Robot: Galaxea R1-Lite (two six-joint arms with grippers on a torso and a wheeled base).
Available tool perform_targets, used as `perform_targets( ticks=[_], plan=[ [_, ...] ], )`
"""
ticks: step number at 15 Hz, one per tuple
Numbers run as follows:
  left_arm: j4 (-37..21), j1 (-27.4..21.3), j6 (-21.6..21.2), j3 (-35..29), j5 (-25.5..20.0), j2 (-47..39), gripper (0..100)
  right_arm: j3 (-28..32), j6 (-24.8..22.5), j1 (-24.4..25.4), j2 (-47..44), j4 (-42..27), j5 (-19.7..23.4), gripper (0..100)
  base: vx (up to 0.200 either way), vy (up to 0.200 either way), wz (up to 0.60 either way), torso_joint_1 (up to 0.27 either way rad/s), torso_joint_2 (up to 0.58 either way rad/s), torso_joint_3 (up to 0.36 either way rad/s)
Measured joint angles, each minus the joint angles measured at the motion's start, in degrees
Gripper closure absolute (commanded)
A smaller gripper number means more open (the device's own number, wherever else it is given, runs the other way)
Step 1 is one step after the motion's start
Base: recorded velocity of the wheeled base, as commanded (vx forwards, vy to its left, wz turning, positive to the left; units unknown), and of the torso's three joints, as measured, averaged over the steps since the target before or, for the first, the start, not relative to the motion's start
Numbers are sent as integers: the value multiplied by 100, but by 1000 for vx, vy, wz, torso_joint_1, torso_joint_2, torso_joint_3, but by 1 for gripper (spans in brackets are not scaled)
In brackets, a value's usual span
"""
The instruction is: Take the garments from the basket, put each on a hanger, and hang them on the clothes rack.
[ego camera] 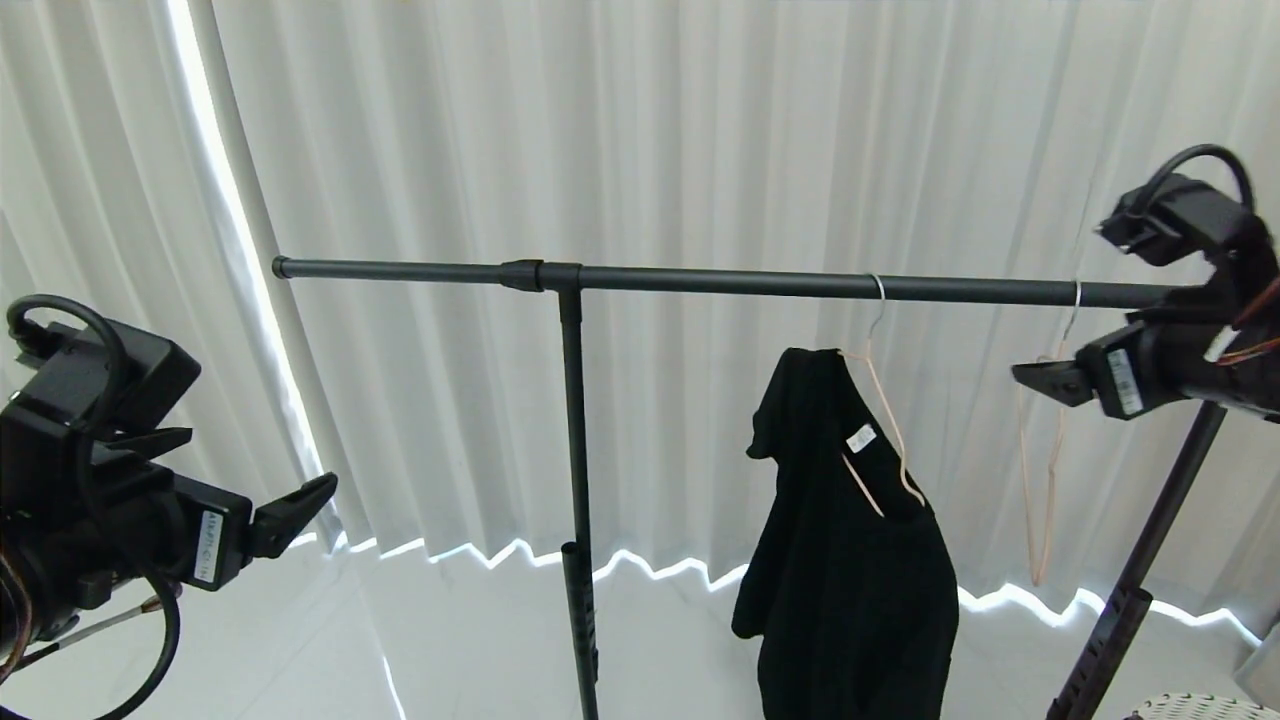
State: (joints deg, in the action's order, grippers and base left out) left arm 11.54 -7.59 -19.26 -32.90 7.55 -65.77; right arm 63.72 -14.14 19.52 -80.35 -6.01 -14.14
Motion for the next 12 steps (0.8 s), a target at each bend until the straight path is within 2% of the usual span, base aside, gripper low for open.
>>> perform_targets(
  ticks=[3,5,8,12],
  plan=[
    [219,464,2,44,2,11,0,-595,-430,-1051,772,2,7,0,0,0,0,0,0,0],
    [332,549,-4,93,0,17,0,-947,-516,-1588,1169,-1,13,0,0,0,0,0,0,0],
    [492,573,-6,99,0,6,0,-1213,-510,-1919,1512,7,16,0,0,0,0,0,0,0],
    [495,578,-2,145,0,30,0,-1389,-529,-1985,1690,57,21,0,-200,0,0,8,-1,-4]
  ],
)
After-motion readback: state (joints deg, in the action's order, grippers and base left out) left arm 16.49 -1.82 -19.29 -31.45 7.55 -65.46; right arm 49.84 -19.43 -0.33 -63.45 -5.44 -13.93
